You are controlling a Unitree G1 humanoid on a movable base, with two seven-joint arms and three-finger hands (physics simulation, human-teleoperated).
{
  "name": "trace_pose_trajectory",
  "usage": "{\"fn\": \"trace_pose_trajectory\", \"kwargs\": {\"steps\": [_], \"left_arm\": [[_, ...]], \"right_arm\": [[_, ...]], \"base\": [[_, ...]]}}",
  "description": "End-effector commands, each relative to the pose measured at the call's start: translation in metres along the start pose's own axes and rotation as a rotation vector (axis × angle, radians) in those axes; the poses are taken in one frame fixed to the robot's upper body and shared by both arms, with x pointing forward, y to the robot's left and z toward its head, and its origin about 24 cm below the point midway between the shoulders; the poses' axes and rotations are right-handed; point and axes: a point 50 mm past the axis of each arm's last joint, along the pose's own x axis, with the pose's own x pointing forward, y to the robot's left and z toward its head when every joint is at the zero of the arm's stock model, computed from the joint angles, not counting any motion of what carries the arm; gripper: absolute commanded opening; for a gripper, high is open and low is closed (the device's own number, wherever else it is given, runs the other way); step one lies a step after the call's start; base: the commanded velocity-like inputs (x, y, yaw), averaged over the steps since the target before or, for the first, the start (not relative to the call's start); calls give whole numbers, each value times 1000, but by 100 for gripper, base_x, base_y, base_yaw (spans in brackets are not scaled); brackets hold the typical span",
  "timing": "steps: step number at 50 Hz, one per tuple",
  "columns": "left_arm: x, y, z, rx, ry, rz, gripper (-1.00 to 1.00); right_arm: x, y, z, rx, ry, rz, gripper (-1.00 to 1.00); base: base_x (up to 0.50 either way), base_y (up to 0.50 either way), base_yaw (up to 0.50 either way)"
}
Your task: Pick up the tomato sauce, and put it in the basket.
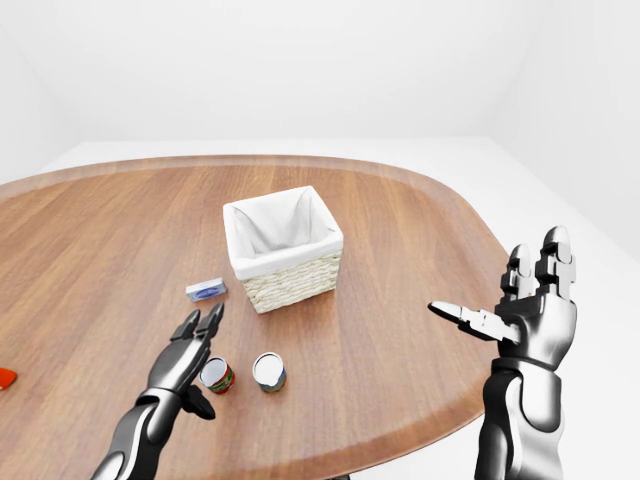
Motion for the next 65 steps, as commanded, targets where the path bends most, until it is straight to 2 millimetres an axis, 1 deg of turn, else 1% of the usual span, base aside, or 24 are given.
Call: {"fn": "trace_pose_trajectory", "kwargs": {"steps": [1,17,29,37,55,59,65], "left_arm": [[7,-11,-5,34,17,-13,100],[12,-15,-5,54,10,-6,100],[17,-32,-12,85,29,-43,100],[20,-39,-15,94,40,-58,100],[24,-50,-21,103,56,-95,100],[23,-55,-23,112,62,-114,100],[24,-57,-23,115,61,-124,100]], "right_arm": [[0,0,0,1,0,0,100],[1,1,3,2,-10,6,100],[0,1,5,3,-15,7,100],[0,0,1,3,-1,4,100],[0,0,1,4,-1,0,100],[0,0,1,5,-2,0,100],[0,0,1,5,-2,0,100]], "base": [[0,0,0],[0,0,0],[0,0,0],[0,0,0],[0,0,0],[0,0,0],[0,0,0]]}}
